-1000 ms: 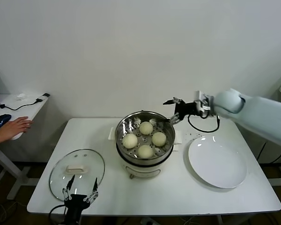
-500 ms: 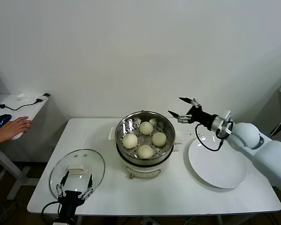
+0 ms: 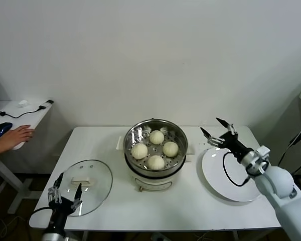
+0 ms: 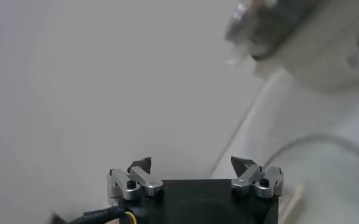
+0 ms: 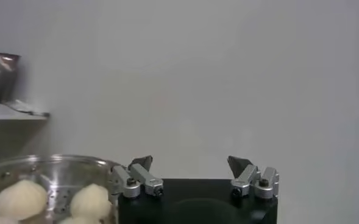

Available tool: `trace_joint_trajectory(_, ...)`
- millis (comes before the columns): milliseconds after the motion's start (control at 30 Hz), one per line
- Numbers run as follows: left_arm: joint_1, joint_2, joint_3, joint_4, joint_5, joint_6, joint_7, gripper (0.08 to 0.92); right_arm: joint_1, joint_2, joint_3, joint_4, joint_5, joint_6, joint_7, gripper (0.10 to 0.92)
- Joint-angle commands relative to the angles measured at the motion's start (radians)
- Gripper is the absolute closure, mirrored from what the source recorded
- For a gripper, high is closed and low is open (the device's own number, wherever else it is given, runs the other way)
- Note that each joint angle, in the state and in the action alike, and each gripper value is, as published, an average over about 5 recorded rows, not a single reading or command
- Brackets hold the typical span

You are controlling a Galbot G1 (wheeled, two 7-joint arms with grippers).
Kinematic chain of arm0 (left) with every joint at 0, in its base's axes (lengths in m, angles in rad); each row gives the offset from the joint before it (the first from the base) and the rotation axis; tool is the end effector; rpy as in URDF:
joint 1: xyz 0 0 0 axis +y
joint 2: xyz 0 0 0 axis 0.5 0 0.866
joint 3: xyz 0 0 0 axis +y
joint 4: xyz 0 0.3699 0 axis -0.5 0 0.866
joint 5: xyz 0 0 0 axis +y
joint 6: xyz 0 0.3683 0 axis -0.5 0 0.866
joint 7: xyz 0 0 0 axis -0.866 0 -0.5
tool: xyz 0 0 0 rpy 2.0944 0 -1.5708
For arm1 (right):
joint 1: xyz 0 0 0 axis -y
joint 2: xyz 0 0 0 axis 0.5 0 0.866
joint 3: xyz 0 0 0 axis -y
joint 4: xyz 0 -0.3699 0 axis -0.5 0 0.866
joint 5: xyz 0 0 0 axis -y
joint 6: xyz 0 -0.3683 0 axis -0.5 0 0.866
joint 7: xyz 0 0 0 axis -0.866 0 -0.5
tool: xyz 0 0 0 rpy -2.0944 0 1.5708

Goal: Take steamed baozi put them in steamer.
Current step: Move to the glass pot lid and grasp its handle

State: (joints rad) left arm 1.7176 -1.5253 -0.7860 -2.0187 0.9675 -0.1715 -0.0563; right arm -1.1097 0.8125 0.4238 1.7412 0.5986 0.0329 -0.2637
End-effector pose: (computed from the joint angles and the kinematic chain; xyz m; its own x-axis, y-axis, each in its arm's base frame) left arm 0.1231 0.0956 -0.3608 -0.9937 -0.0839 0.0741 0.0325 0.4171 0.9083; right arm 0.3450 -0.1852 -0.2701 -0.8984 -0.4391 0.0117 -0.4360 0.8880 -0.1462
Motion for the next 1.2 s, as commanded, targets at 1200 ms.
trace_joint_trajectory(1200, -0.399, 0.022, 0.029, 0.543, 0.606, 0.131, -0.254, 0.177, -0.366, 0.21, 0.34, -0.038, -0.184, 0.05, 0.016, 0.203)
